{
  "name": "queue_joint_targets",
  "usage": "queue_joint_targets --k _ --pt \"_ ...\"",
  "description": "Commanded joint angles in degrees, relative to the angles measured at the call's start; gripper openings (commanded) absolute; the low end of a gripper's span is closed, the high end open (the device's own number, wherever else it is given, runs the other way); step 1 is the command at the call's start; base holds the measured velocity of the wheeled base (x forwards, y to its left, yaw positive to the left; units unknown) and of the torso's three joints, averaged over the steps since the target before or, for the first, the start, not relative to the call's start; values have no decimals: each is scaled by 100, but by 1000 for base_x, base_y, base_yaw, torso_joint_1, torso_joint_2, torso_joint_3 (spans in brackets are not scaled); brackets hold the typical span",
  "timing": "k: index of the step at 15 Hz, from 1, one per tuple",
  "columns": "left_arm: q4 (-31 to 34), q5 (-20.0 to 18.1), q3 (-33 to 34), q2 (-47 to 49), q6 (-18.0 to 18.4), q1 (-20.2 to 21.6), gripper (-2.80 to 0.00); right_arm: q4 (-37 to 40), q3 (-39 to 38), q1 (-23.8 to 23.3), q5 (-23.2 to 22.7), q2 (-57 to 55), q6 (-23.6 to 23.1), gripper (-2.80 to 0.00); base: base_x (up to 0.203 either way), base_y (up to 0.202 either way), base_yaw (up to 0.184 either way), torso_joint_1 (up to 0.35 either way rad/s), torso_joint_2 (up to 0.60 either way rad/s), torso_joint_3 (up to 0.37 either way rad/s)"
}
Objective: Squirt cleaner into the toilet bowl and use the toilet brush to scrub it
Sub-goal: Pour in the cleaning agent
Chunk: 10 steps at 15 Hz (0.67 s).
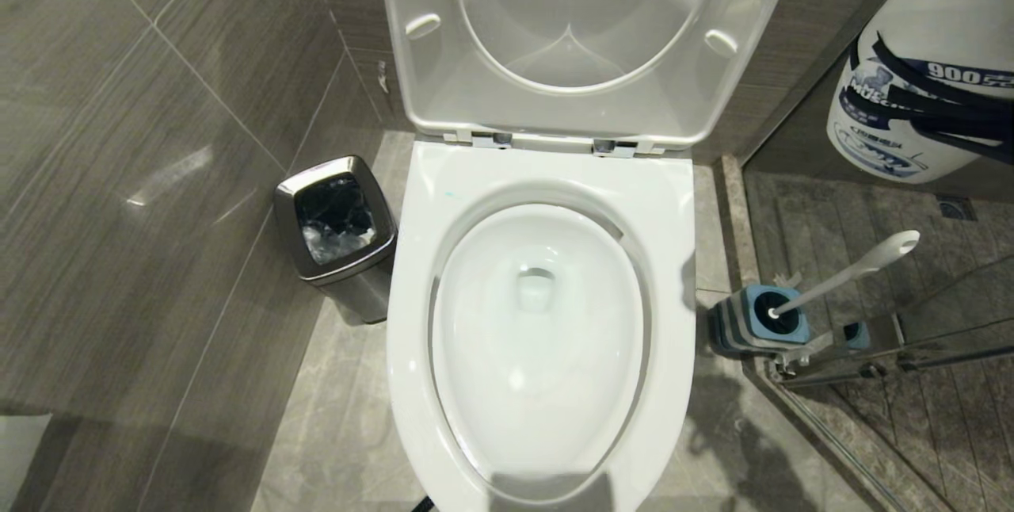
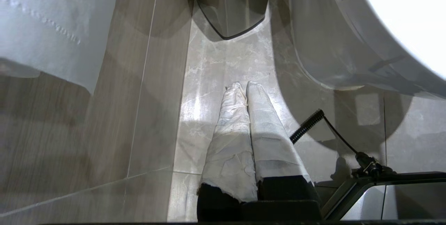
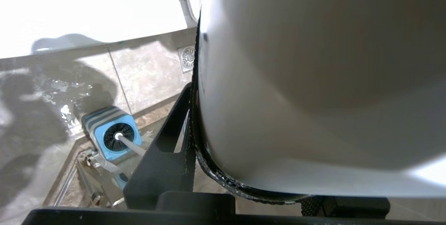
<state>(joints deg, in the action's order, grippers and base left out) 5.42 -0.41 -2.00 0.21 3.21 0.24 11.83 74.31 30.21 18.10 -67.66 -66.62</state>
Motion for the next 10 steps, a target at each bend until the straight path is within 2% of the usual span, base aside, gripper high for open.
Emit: queue_joint_targets --k 1,3,5,7,10 --pt "3 -29 -2 -3 3 2 -280 3 73 3 30 -152 8 -280 0 0 0 -2 2 60" --pt "3 21 -2 -3 -141 2 -280 8 316 3 579 -376 63 -280 0 0 0 1 3 15" --pt "3 24 -2 -3 -260 2 -280 107 513 3 727 -589 38 -280 0 0 0 0 0 0" --pt "-6 24 -2 -3 -268 2 -280 272 618 69 913 -735 -277 -280 0 0 0 0 0 0" --pt "3 24 -2 -3 -268 2 -280 309 647 516 1129 -851 -770 -280 0 0 0 0 0 0"
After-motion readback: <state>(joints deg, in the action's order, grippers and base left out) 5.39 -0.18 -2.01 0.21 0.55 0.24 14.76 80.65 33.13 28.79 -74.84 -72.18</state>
